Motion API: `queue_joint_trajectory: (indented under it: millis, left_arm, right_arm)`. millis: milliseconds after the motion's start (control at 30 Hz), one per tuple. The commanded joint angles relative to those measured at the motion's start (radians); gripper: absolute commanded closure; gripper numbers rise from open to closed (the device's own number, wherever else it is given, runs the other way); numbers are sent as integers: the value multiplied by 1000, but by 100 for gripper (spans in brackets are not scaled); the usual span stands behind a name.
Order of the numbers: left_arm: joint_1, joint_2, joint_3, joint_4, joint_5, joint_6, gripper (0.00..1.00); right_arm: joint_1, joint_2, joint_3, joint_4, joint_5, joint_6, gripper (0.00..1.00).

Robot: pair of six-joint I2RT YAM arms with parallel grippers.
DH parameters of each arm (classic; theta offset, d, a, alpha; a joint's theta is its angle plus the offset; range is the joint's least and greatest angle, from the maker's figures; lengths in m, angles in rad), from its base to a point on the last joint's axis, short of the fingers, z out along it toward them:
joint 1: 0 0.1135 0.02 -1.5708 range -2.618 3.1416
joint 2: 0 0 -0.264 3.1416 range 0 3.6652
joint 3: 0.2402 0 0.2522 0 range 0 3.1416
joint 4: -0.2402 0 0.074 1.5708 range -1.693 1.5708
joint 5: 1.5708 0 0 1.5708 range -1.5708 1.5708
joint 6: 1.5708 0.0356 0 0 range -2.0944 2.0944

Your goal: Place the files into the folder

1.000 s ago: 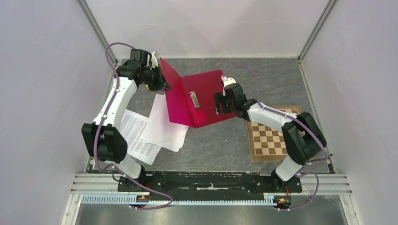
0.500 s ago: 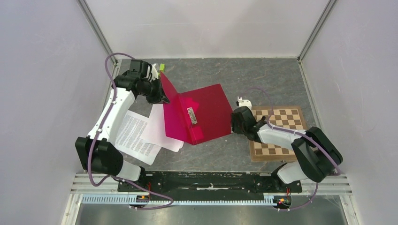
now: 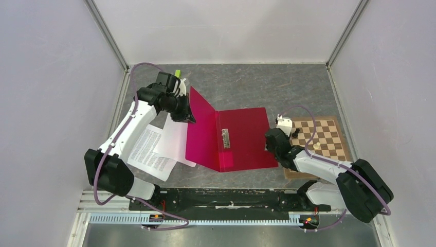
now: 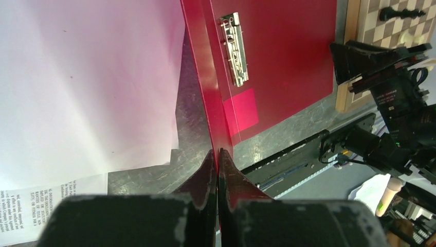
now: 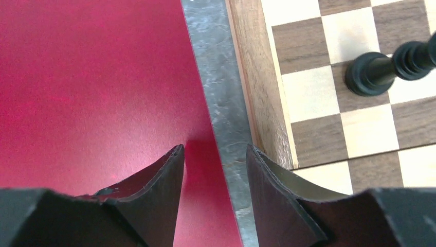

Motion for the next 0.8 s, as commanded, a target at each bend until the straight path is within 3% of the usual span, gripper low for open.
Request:
queue_joint_trajectory:
  millis: [0,167,300,400,433,467,600,767]
  left_arm:
    - [-42,-45,-35,40,13,6,98]
    - [-45,-70,-86,80,-24,-47,98]
    - [-45,-90,-128,69,-199,-79,95]
    - [-45,-114,-155,61,-335,-102,62]
    - [-45,-126,-159,63,-361,-110,44]
    - [-44,-136,-158,67,-398,-117,37]
    - [-45,-172,-85,60,-511,-122,30]
    - [-72,-171,17,43,-538,-122,32]
  right_arm:
    - [-7,-60,-28,-62,110,20,49]
    - [-8,-63,-15,-90,117,10,49]
    - [-15,-79,-12,-95,107,-1,48]
    - [-13,-69,37,-97,44,-40,48]
    - [-11,-59,63,-100,18,-59,48]
    - [-7,-47,83,-99,-8,-69,47]
    - [66,10,188,-139,-21,-87,46]
    - [152,55,249,-146,-46,-79,46]
